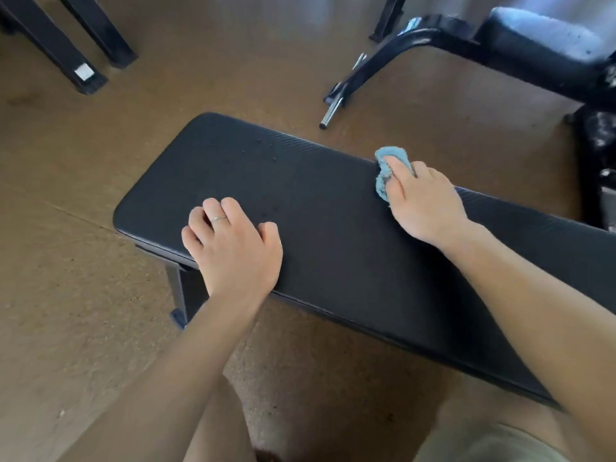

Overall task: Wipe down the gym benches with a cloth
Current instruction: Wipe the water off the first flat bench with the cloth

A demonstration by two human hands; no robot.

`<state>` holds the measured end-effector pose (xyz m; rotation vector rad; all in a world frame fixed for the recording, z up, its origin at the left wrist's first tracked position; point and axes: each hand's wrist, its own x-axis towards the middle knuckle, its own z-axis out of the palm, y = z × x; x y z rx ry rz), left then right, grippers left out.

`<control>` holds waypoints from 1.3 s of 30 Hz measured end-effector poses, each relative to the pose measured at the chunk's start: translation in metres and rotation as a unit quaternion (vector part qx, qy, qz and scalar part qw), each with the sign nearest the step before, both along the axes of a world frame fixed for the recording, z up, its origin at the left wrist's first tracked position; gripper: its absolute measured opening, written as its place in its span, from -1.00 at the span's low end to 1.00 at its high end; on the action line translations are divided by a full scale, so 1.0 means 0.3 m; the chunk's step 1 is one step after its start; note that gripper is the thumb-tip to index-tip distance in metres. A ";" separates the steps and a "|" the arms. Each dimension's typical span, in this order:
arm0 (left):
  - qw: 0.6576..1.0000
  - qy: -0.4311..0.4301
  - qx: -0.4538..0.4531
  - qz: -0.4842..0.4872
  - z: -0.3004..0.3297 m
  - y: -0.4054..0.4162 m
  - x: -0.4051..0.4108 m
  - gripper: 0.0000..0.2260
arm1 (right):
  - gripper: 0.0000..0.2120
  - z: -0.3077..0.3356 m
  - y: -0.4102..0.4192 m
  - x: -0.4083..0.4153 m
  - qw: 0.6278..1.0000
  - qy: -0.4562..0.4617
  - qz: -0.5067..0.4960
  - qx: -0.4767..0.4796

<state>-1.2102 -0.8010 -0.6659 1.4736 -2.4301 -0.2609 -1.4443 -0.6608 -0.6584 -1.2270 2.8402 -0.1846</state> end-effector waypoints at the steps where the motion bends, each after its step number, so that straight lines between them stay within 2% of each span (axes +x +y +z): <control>1: 1.000 0.012 0.000 -0.028 0.013 -0.064 0.023 -0.77 | -0.53 -0.002 0.038 -0.004 0.999 -0.007 -0.030 0.007; 3: 0.994 0.038 0.006 -0.100 0.030 -0.210 0.063 -0.81 | -0.49 -0.008 0.030 -0.007 0.997 -0.006 -0.069 0.029; 6: 0.986 0.094 0.023 -0.138 0.034 -0.313 0.083 -0.82 | -0.24 -0.005 -0.144 0.041 0.996 0.004 -0.047 0.069; 10: 0.984 0.115 0.022 -0.133 0.012 -0.291 0.091 -0.83 | -0.39 -0.022 -0.487 0.221 0.999 -0.007 0.001 0.046; 12: 0.983 0.118 0.027 -0.135 0.014 -0.304 0.094 -0.81 | -0.44 -0.011 -0.557 0.279 0.999 -0.023 0.017 0.043; 15: 0.983 0.114 0.022 -0.145 0.021 -0.305 0.091 -0.78 | -0.45 0.018 -0.434 0.356 0.997 -0.054 0.042 0.041; 20: 0.980 0.078 0.018 -0.183 0.025 -0.312 0.087 -0.73 | -0.43 0.030 -0.163 0.695 0.993 -0.049 0.098 0.053; 24: 0.969 0.086 0.002 -0.234 0.046 -0.362 0.095 -0.69 | -0.42 0.011 -0.212 0.668 0.990 -0.030 0.135 0.041; 27: 0.980 0.087 -0.043 -0.176 0.088 -0.487 0.099 -0.70 | -0.40 0.004 -0.393 0.609 0.987 -0.029 0.154 0.020; 30: 0.995 0.051 0.046 -0.074 0.092 -0.594 0.120 -0.62 | -0.37 0.006 -0.485 0.617 0.989 -0.027 0.146 0.013; 33: 0.987 -0.011 0.160 -0.013 0.053 -0.596 0.148 -0.60 | -0.45 0.007 -0.348 0.672 0.984 -0.011 0.176 0.025; 37: 0.988 -0.034 0.153 0.006 0.044 -0.581 0.150 -0.59 | -0.42 0.005 -0.043 0.679 0.971 0.009 0.227 0.073; 39: 0.988 -0.035 0.147 0.010 0.045 -0.583 0.144 -0.60 | -0.38 0.005 0.021 0.652 0.967 0.016 0.238 0.090</control>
